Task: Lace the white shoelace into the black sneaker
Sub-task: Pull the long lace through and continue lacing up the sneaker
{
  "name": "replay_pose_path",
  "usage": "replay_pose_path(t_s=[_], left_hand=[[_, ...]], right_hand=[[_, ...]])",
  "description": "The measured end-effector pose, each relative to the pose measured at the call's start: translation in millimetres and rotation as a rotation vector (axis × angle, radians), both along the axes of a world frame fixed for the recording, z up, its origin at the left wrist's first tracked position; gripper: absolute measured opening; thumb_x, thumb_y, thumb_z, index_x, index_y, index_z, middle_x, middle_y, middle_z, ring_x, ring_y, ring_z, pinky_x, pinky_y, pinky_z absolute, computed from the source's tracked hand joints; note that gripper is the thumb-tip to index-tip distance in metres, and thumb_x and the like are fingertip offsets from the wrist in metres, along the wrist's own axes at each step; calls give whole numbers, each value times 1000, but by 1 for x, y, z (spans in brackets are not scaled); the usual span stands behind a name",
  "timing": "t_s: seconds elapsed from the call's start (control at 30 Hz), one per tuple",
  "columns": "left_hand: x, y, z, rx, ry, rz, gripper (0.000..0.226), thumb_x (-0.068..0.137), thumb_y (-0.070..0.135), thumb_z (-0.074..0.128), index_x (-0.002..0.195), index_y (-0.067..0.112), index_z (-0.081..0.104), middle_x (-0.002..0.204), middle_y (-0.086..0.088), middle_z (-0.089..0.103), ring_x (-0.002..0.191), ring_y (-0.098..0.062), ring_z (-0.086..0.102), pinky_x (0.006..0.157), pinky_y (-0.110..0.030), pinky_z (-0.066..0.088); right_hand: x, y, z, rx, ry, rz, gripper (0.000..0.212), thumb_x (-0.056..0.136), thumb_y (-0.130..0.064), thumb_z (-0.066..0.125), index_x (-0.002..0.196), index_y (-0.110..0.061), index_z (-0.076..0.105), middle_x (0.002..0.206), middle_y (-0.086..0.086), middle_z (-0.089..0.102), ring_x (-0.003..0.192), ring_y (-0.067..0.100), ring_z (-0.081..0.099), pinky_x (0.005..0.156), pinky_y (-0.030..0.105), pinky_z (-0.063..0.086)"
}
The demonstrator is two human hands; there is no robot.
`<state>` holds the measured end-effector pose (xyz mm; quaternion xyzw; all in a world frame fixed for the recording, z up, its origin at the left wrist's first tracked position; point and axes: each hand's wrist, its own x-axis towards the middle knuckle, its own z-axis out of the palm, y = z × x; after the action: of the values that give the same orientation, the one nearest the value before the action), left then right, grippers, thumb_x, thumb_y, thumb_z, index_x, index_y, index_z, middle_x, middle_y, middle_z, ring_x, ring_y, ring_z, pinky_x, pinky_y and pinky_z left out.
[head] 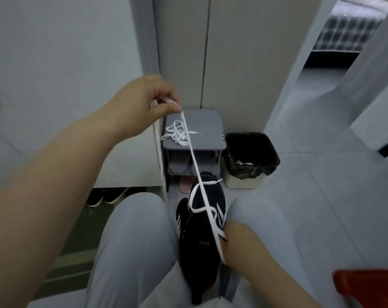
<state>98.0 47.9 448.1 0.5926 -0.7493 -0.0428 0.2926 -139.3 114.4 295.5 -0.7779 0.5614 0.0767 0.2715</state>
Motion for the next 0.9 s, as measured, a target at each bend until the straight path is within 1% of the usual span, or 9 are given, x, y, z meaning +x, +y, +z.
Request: replay_pose_path(t_s=[0.13, 0.23, 0.4, 0.5, 0.57, 0.67, 0.73, 0.8, 0.9], left_hand=[[-4, 17, -6, 15, -39, -38, 8, 84, 29, 63, 80, 26, 57, 79, 11, 49, 79, -9, 48, 71, -5, 32], [-7, 25, -10, 20, -24, -47, 8, 84, 28, 62, 80, 26, 56, 83, 8, 50, 81, -9, 48, 72, -5, 32], [-6, 29, -6, 3, -11, -58, 6, 85, 29, 61, 82, 27, 56, 81, 13, 50, 77, 0, 47, 72, -2, 31], [-6, 31, -2, -12, -8, -69, 6, 85, 30, 61, 82, 27, 56, 81, 15, 50, 77, 0, 47, 72, -3, 32], [-6, 32, -2, -17, -35, -75, 6, 86, 30, 60, 82, 27, 56, 80, 12, 50, 78, -5, 47, 72, -6, 33], [-4, 31, -3, -2, -94, -63, 8, 86, 29, 60, 82, 23, 58, 76, 18, 48, 74, -5, 46, 68, -4, 32], [-3, 29, -4, 1, -110, -35, 13, 87, 28, 59, 84, 16, 61, 73, 18, 46, 69, -1, 45, 63, -2, 31], [-6, 27, -4, -2, -73, -9, 16, 88, 29, 58, 86, 13, 61, 71, 16, 47, 66, 2, 44, 58, -2, 31], [-20, 28, -6, 39, 21, -25, 16, 89, 30, 56, 88, 14, 61, 70, 12, 50, 64, -1, 45, 56, -8, 32]], right_hand=[[0, 18, -4, 7, -13, 20, 38, 95, -20, 41, 59, -17, 28, 68, -1, 47, 51, 4, 34, 47, 22, 30], [5, 19, -7, 24, -37, 28, 38, 93, -18, 43, 58, -16, 31, 77, 7, 60, 57, 12, 43, 45, 21, 30], [10, 13, -5, 56, 10, 71, 37, 95, -20, 43, 60, -17, 30, 67, -4, 45, 56, 13, 38, 47, 22, 30], [4, 2, 6, 140, -18, 81, 31, 94, -26, 46, 65, -15, 43, 70, 0, 49, 62, 14, 46, 52, 19, 33], [-9, -11, 23, 172, -139, -1, 33, 92, -33, 50, 64, -17, 55, 62, -4, 55, 62, 14, 52, 57, 22, 38], [-32, -25, 58, 72, -512, -231, 45, 78, -52, 55, 48, -19, 50, 41, -11, 46, 45, 8, 43, 50, 17, 35], [-46, -34, 78, -59, -755, -381, 44, 81, -45, 54, 46, -19, 53, 38, -14, 45, 39, -1, 41, 42, 7, 31], [-53, -40, 88, -131, -824, -350, 42, 89, -34, 52, 51, -16, 56, 41, -16, 47, 40, -3, 43, 46, 8, 32], [-44, -42, 90, 15, -804, -158, 39, 95, -27, 45, 61, -10, 54, 57, -7, 60, 57, 3, 53, 66, 20, 41]])
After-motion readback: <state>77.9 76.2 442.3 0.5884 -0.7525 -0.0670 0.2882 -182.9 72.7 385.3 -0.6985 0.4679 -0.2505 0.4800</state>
